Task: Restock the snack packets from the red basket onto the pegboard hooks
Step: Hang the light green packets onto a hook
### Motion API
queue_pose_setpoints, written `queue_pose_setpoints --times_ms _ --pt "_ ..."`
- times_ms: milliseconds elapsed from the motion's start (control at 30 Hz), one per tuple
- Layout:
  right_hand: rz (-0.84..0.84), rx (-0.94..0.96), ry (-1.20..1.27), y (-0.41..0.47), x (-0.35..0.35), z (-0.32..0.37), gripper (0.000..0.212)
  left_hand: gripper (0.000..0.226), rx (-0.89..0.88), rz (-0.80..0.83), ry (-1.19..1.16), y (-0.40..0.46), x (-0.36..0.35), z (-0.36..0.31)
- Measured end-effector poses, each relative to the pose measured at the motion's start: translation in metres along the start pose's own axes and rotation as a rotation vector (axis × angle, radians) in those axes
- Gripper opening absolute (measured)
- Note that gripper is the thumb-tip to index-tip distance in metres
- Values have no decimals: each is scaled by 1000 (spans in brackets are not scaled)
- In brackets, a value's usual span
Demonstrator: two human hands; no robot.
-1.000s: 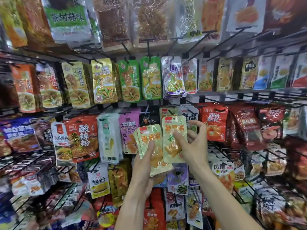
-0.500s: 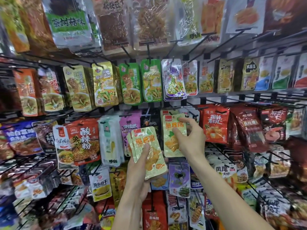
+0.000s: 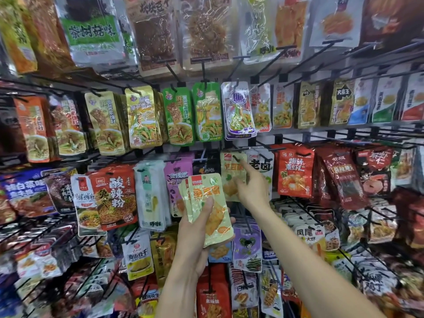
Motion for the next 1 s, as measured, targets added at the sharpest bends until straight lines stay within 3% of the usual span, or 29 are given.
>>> queue_pose_setpoints --times_ms 100,167,333,467,533,667,767,900,1000 --pt "-68 78 109 -41 7 -7 35 46 -32 -10 8 4 4 5" --pt "-6 71 273 -61 2 -8 27 46 -44 -10 35 6 2 9" --pt "89 -38 446 -67 -8 -14 44 39 -56 17 87 7 -14 13" --pt "49 -27 515 -63 -3 -24 41 34 5 21 -59 3 -18 18" --pt "-11 28 554 -61 2 -23 39 43 45 -28 -82 3 -12 24" --pt "-132 172 508 -53 21 -11 38 83 47 -132 -135 4 5 29" --pt "-170 195 384 -44 30 -5 33 76 36 -145 -92 4 11 23" --pt "-176 179 318 -34 32 -3 27 38 -2 -104 -55 6 12 17" --pt "-174 145 279 -29 33 -3 28 36 -29 -84 -13 5 10 11"
Point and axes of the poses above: each hand's wrist, its own y-axis towards the middle knuckle, its own x-axis out of the back of the hand, z = x × y, the point moved 9 cm from there along y, towards the middle knuckle, and after that the axes turned 15 degrees about z, right-handed, at the moved point
